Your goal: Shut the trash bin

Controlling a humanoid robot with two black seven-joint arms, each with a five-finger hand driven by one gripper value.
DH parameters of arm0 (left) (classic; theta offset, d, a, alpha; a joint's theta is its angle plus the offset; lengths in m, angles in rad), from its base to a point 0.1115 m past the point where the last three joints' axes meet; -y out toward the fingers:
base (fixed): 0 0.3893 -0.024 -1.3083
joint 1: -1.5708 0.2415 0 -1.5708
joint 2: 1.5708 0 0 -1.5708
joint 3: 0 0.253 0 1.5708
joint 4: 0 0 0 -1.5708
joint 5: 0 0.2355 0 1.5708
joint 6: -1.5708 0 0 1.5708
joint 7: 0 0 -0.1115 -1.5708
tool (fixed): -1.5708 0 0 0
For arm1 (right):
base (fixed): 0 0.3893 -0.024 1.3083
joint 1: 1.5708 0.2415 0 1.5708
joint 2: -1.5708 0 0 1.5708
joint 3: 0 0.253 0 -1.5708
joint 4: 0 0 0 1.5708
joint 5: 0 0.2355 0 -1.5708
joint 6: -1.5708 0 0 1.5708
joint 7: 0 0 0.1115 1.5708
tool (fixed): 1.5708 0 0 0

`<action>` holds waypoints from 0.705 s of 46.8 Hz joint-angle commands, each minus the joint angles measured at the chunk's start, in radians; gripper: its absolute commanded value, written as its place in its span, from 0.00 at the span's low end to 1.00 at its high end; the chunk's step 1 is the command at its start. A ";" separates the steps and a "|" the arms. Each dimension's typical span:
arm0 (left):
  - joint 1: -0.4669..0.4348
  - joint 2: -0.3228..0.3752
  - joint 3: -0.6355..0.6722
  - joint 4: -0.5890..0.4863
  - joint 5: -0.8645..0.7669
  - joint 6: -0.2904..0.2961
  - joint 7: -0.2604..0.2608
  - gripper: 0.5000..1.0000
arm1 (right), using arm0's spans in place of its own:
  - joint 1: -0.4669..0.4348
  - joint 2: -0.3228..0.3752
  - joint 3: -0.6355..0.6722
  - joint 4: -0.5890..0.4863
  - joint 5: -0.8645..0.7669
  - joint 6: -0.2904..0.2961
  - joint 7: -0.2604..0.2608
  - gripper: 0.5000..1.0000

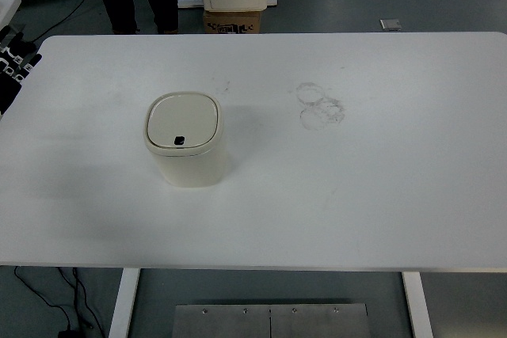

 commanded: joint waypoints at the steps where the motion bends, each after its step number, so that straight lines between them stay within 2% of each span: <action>1: 0.005 -0.015 -0.020 0.026 -0.017 0.000 0.001 1.00 | 0.000 0.000 0.000 0.000 0.000 0.000 0.000 0.98; 8: 0.007 -0.019 -0.018 0.046 -0.073 0.000 0.002 1.00 | 0.000 0.000 0.000 0.000 0.000 0.000 0.000 0.98; 16: 0.021 -0.041 -0.018 0.046 -0.074 0.000 0.002 1.00 | 0.000 0.000 0.000 0.000 0.000 0.000 0.000 0.98; 33: 0.065 -0.041 -0.018 0.045 -0.105 0.000 0.001 1.00 | 0.000 0.000 0.000 0.000 0.000 0.000 0.000 0.98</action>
